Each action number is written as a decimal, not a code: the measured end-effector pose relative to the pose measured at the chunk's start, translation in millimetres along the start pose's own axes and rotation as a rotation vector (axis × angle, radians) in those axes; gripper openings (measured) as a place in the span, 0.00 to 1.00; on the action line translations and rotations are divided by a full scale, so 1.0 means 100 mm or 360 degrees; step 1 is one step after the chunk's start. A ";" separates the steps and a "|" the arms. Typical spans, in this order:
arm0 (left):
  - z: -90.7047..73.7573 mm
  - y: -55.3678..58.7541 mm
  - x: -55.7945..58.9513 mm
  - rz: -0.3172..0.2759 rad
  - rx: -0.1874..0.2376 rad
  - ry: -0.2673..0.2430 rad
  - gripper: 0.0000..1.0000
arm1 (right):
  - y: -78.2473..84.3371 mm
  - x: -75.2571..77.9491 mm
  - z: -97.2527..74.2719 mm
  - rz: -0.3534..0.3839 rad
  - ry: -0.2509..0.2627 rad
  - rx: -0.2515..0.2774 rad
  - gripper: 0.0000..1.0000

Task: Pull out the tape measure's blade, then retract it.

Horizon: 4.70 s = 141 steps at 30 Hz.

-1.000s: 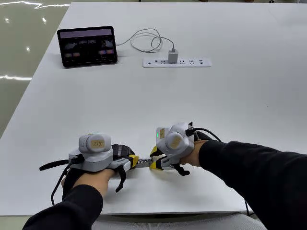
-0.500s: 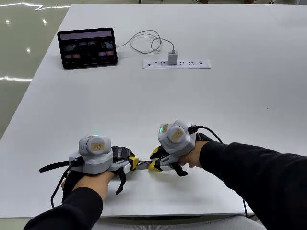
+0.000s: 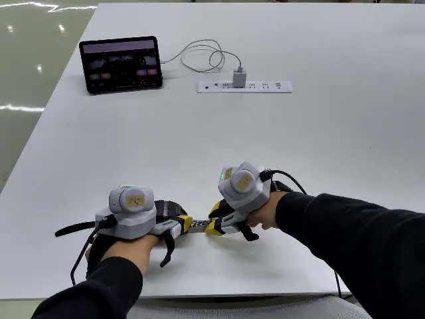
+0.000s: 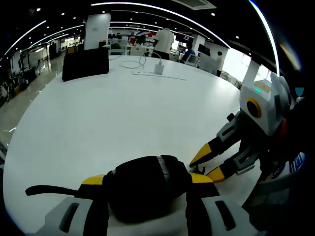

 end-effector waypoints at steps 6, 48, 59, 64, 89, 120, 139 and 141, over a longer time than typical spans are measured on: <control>0.00 0.00 0.00 0.0000 0.0001 0.0000 0.59 | -0.01 -0.01 0.00 -0.0111 0.0012 -0.0012 0.16; -0.01 -0.01 -0.01 -0.0011 -0.0011 0.0017 0.58 | 0.04 -0.04 0.02 -0.0281 -0.0004 -0.0021 0.11; -0.02 -0.01 -0.04 -0.0055 0.0010 0.0037 0.58 | 0.01 -0.04 0.03 -0.0317 0.0002 -0.0018 0.11; -0.02 0.00 -0.02 -0.0040 0.0009 0.0034 0.57 | -0.02 -0.06 0.06 -0.0330 0.0002 -0.0012 0.11; -0.01 -0.02 -0.05 -0.0055 0.0005 0.0042 0.57 | -0.11 -0.08 0.17 -0.0372 0.0008 0.0028 0.11; 0.00 -0.02 -0.01 -0.0101 0.0012 -0.0017 0.62 | -0.16 -0.06 0.20 -0.0310 0.0026 0.0034 0.11; 0.00 -0.03 -0.02 -0.0058 -0.0029 -0.0025 0.58 | -0.16 -0.06 0.20 -0.0308 0.0016 0.0028 0.11; 0.00 -0.03 -0.02 -0.0051 -0.0030 -0.0018 0.58 | -0.17 -0.07 0.21 -0.0312 0.0014 0.0022 0.10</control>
Point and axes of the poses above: the centre of the closed fingertips' face, and the gripper's own axes: z roughly forward along the fingers, x roughly to its right, y roughly out of its underside, the point moved 10 cm from there along -z, roughly backward along the fingers
